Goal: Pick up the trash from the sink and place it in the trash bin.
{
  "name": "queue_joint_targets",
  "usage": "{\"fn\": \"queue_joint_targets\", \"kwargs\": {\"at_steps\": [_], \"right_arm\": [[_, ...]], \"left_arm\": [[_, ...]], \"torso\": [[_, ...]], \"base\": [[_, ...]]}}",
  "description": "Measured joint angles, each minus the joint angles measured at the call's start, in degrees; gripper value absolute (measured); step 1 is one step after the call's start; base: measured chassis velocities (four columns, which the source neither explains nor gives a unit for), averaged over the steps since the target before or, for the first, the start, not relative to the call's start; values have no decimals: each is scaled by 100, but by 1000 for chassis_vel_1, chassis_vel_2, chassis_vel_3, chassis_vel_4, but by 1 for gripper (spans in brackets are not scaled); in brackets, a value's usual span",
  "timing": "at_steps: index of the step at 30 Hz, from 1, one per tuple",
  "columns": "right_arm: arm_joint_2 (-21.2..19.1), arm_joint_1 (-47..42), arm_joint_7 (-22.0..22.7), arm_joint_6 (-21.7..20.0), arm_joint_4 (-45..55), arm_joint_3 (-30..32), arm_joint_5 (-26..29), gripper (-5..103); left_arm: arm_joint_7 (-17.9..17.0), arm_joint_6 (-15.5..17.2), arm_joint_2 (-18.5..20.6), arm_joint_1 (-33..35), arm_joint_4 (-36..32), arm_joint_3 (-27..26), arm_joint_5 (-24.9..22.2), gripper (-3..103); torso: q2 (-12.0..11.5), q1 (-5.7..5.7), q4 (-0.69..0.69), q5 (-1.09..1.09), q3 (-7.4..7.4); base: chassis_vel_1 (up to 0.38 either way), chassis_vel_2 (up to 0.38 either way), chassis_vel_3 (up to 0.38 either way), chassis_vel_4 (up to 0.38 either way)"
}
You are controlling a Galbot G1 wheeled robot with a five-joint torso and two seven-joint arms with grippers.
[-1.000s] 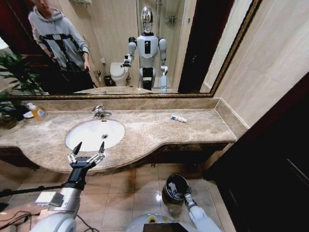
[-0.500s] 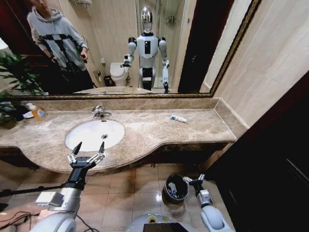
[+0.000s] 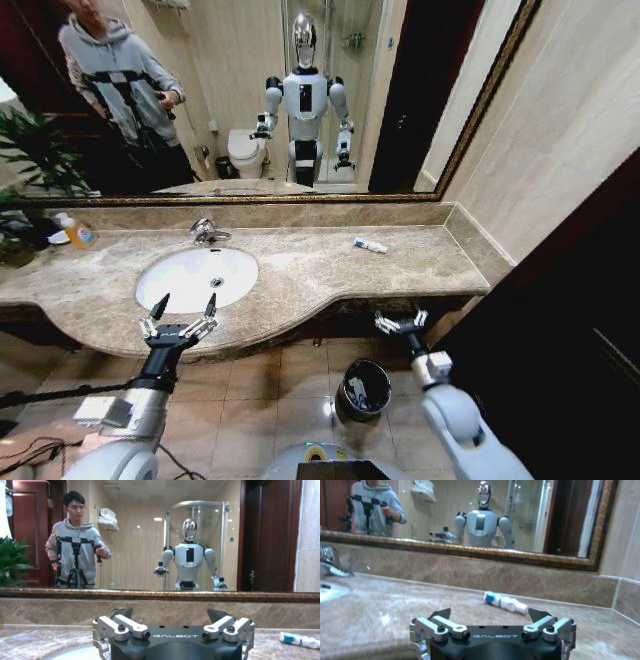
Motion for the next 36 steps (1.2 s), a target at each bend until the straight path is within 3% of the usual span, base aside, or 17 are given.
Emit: {"fn": "queue_joint_targets", "kwargs": {"at_steps": [5, 19, 27, 31, 33, 36], "right_arm": [[-221, 746, -148, -210, -332, -193, 256, 100], [-234, 3244, -409, -672, -2485, -949, 952, 100], [-151, 4381, -581, -726, -3514, -1518, 855, 100], [-131, 4840, -932, -604, -4141, -1740, 786, 100], [-129, 5321, -1475, -515, -4906, -1954, 736, 100], [-127, 5627, -1716, -272, -5429, -2052, 582, 100]], "left_arm": [[0, 0, 0, 0, 0, 0, 0, 100], [0, 0, 0, 0, 0, 0, 0, 100], [2, 0, 0, 0, 0, -1, 0, 100], [0, 0, 0, 0, 0, 0, 0, 100], [1, 0, 0, 0, 0, 0, 0, 100], [0, 0, 0, 0, 0, 0, 0, 100]], "torso": [[0, -1, 0, 0, 0], [-1, 0, -1, 0, 1], [-1, 0, 1, -2, 0], [-1, 0, 0, -1, 0], [-1, -1, 0, -1, 0], [-1, -1, 0, 0, 0]], "base": [[0, 0, 0, 0], [0, 0, 0, 0], [0, 0, 0, 0], [0, 0, 0, 0], [0, 0, 0, 0], [0, 0, 0, 0]]}}
